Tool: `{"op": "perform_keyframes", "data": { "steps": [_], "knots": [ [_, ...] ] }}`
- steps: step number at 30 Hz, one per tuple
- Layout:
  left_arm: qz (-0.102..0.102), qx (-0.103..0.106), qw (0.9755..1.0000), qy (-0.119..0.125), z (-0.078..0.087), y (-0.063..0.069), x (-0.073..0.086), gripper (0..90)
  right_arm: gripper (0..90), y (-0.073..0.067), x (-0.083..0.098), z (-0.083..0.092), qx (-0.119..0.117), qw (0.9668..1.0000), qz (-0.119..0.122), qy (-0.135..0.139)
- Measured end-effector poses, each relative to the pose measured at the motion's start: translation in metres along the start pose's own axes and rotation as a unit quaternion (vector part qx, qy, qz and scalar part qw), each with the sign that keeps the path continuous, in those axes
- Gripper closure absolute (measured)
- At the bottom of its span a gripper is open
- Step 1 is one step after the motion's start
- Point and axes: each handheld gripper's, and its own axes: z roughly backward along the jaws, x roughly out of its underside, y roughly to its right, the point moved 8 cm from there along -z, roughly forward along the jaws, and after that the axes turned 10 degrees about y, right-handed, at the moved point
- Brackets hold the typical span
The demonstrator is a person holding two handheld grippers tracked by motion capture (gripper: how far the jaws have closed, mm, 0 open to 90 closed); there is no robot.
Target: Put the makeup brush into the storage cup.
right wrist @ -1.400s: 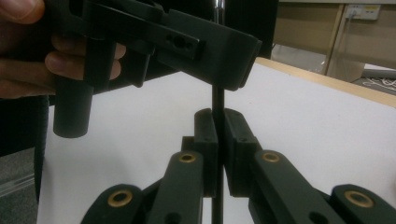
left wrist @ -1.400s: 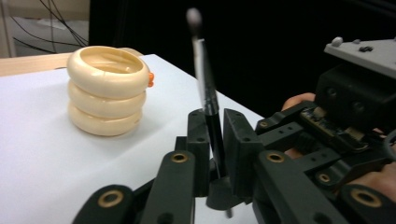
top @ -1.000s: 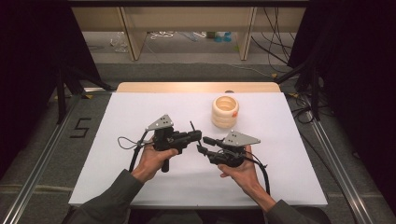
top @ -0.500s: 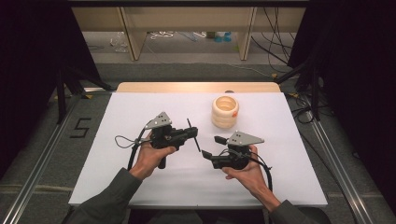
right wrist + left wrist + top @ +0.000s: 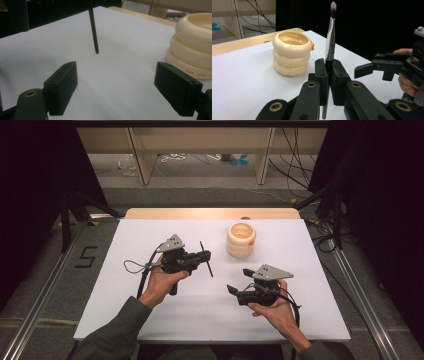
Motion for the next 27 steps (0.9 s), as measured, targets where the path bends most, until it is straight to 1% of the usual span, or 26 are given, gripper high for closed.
{"op": "perform_keyframes", "data": {
  "steps": [1, 2, 3, 4, 6, 7, 10, 11, 13, 16, 17, 18, 19, 21, 22, 23, 24, 25, 26, 27],
  "knots": [
    [-0.007, 0.002, 1.0, 0.0, -0.001, -0.001, -0.001, 84.9, 19.0, 0.001, 0.001, 0.001, 0.002, 1.0, 0.001, -0.003],
    [-0.002, -0.002, 1.0, 0.0, -0.002, -0.002, -0.002, 84.9, 18.8, 0.001, 0.002, 0.002, 0.005, 1.0, 0.0, -0.004],
    [-0.007, -0.001, 1.0, 0.0, -0.004, -0.003, -0.003, 84.9, 18.4, 0.001, 0.002, 0.003, 0.003, 1.0, 0.0, -0.007],
    [-0.001, -0.004, 1.0, 0.001, -0.005, -0.003, -0.004, 84.9, 18.2, 0.002, 0.003, 0.005, 0.005, 1.0, 0.001, -0.008],
    [-0.007, -0.005, 1.0, 0.001, -0.009, -0.006, -0.007, 84.9, 18.2, 0.002, 0.003, 0.007, 0.007, 1.0, 0.001, -0.006],
    [-0.003, -0.007, 1.0, 0.001, -0.011, -0.006, -0.008, 84.9, 18.0, 0.002, 0.003, 0.008, 0.009, 0.9999, 0.001, -0.009],
    [-0.01, -0.01, 0.9999, -0.002, -0.016, -0.009, -0.013, 84.9, 17.5, 0.004, 0.005, 0.012, 0.017, 0.9998, 0.003, -0.007],
    [-0.007, -0.011, 0.9999, -0.001, -0.017, -0.009, -0.014, 84.9, 17.3, 0.005, 0.005, 0.013, 0.019, 0.9998, 0.007, -0.008],
    [-0.012, -0.012, 0.9998, -0.002, -0.021, -0.012, -0.018, 84.9, 17.1, 0.007, 0.006, 0.015, 0.022, 0.9997, 0.006, -0.006],
    [-0.011, -0.014, 0.9998, -0.003, -0.026, -0.014, -0.021, 84.9, 16.9, 0.01, 0.007, 0.02, 0.029, 0.9995, 0.007, -0.011],
    [-0.016, -0.013, 0.9998, -0.006, -0.027, -0.015, -0.022, 84.9, 16.9, 0.01, 0.007, 0.021, 0.03, 0.9995, 0.004, -0.01],
    [-0.017, -0.016, 0.9997, -0.008, -0.029, -0.016, -0.023, 84.9, 16.9, 0.011, 0.007, 0.02, 0.03, 0.9995, 0.004, -0.004],
    [-0.019, -0.015, 0.9997, -0.01, -0.031, -0.017, -0.024, 84.9, 16.9, 0.012, 0.008, 0.023, 0.035, 0.9993, 0.006, -0.014],
    [-0.018, -0.015, 0.9997, -0.011, -0.035, -0.018, -0.026, 84.9, 16.9, 0.012, 0.008, 0.023, 0.034, 0.9994, 0.003, -0.003],
    [-0.017, -0.017, 0.9997, -0.011, -0.037, -0.019, -0.027, 84.9, 16.9, 0.012, 0.009, 0.025, 0.035, 0.9993, 0.003, -0.008],
    [-0.02, -0.016, 0.9996, -0.013, -0.038, -0.02, -0.028, 84.9, 16.9, 0.012, 0.01, 0.026, 0.036, 0.9993, -0.002, -0.01],
    [-0.016, -0.018, 0.9996, -0.013, -0.041, -0.02, -0.029, 84.9, 17.0, 0.013, 0.01, 0.026, 0.038, 0.9992, 0.001, -0.01],
    [-0.021, -0.019, 0.9995, -0.015, -0.043, -0.022, -0.03, 84.9, 17.0, 0.013, 0.011, 0.028, 0.039, 0.9991, 0.001, -0.014],
    [-0.018, -0.02, 0.9995, -0.015, -0.045, -0.022, -0.031, 84.9, 17.0, 0.013, 0.011, 0.027, 0.035, 0.9993, -0.001, -0.012],
    [-0.023, -0.021, 0.9994, -0.016, -0.048, -0.023, -0.033, 84.9, 17.0, 0.013, 0.012, 0.028, 0.035, 0.9993, -0.001, -0.013]
  ]
}}
